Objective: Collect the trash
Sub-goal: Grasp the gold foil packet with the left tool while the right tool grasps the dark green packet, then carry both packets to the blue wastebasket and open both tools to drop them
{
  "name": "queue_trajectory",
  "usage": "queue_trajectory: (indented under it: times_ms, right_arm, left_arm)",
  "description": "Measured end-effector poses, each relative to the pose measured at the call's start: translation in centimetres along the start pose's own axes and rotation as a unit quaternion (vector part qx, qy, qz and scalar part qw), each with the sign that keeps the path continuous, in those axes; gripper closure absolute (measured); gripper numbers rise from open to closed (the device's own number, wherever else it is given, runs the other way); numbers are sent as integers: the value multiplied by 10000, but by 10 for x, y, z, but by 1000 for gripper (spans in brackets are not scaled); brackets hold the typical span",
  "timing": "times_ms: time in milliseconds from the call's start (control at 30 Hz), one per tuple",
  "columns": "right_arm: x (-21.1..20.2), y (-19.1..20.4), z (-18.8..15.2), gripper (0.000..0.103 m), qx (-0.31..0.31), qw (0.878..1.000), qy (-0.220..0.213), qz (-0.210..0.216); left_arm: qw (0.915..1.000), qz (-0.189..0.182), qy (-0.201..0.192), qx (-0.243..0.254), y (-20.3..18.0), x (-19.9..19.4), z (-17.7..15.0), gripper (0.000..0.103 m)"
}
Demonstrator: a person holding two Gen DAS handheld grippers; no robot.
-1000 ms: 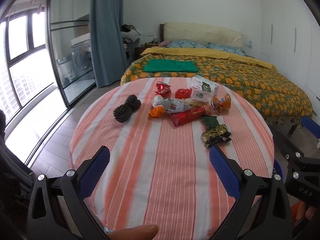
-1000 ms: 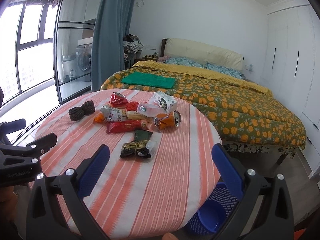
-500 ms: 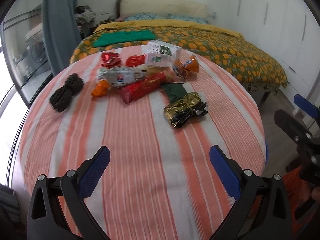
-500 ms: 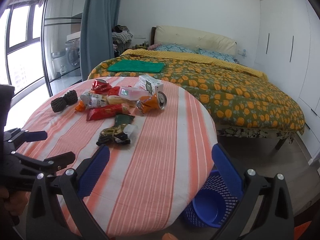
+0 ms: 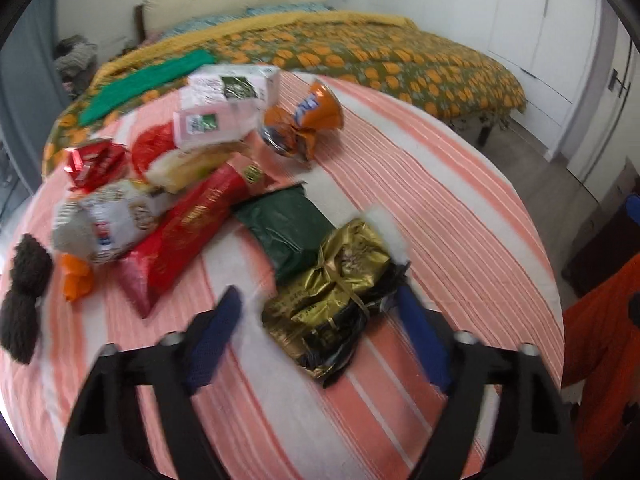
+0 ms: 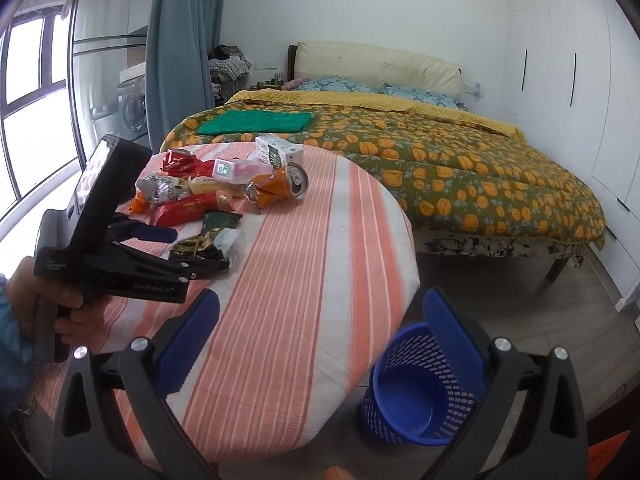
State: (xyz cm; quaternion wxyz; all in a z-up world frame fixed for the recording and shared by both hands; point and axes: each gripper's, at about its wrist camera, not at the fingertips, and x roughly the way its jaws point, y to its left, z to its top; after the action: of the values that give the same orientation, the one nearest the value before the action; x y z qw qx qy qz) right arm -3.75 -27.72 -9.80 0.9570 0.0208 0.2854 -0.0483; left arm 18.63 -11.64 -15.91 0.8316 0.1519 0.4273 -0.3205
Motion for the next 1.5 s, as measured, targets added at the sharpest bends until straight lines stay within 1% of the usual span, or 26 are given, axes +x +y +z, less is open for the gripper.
queue_trajectory:
  times_ms: [67,100,167,233,300,367,433,500,567,633,700,767,833,900,967,1000,1067,1100,1133,1167,1233,1300,1367,1433,1467,1500]
  right_arm:
    - [2,-3,-2,5,26,10000,30,-15]
    - [3,-5,-2,5,40,10000,44,-22]
    - [6,-7,-4,5,67,9999,87,-20]
    - [10,-8,-4,5,79,9999,122,5]
    - [14,-6,-6,5,74,9998,162,19]
    - [19,-4,-8,5,64,9997,243,73]
    - [22,-1,-9,5,53,9995,295,123]
    - [23,3,-11,5,7,9993,329,168]
    - [24,7,-10,5,-19,9990,374,256]
    - [28,9,-10,5,27,9981,446,413]
    - [37,10,-9,5,140,9959,610,649]
    - [45,8,-7,5,259,9929,787,853]
    - [57,9,-2,5,374,9885,1005,1062]
    - [70,11,7,5,458,9833,1195,1291]
    - [84,16,20,6,490,9786,1342,1481]
    - [92,20,27,7,494,9762,1411,1571]
    - [109,30,41,20,415,9721,1556,1707]
    - [121,38,49,23,333,9699,1663,1748]
    - [129,43,54,28,295,9679,1735,1794]
    - [137,48,58,30,268,9656,1813,1846]
    - [157,61,65,31,245,9597,2029,1927]
    - [172,74,69,31,232,9544,2212,1993]
    - [179,83,73,31,136,9553,2237,1930]
    - [185,91,75,32,25,9562,2264,1857]
    - [188,94,74,36,-21,9559,2311,1811]
    - [190,95,73,38,-50,9556,2364,1761]
  left_arm:
    - [10000,-5,-40,-26,-1,-2,-2,46]
    - [9999,-48,-79,-68,-1,-6,-4,55]
    - [9997,-96,-121,-212,-2,-14,-10,65]
    - [9988,-39,-136,-467,1,-27,-20,65]
    - [9962,-75,-150,-860,7,-39,-33,65]
    - [9925,-85,-139,-1215,16,-48,-44,64]
    - [9858,-117,-138,-1669,30,-58,-57,64]
    - [9798,-125,-144,-1993,43,-65,-65,59]
    - [9768,-42,-146,-2134,54,-71,-70,55]
    - [9779,94,-154,-2084,59,-76,-72,42]
    - [9804,222,-158,-1953,59,-77,-71,33]
    - [9852,287,-142,-1684,57,-77,-73,26]
    - [9915,433,-148,-1214,48,-77,-71,18]
    - [9955,679,-196,-629,38,-74,-69,17]
    - [9961,825,-214,-239,34,-69,-65,17]
    - [9961,852,-213,-125,34,-66,-63,17]
    - [9954,940,-195,64,37,-59,-59,17]
    - [9951,965,-179,85,40,-57,-58,17]
    - [9952,959,-164,76,42,-56,-57,19]
    - [9955,929,-152,52,44,-55,-56,21]
    - [9964,837,-123,33,47,-54,-55,27]
    - [9965,828,-120,85,46,-53,-54,32]
    - [9969,778,-107,110,44,-54,-54,37]
    - [9971,755,-75,89,43,-52,-53,48]
    - [9972,742,-37,58,43,-51,-52,52]
    - [9973,737,-11,28,43,-49,-52,58]
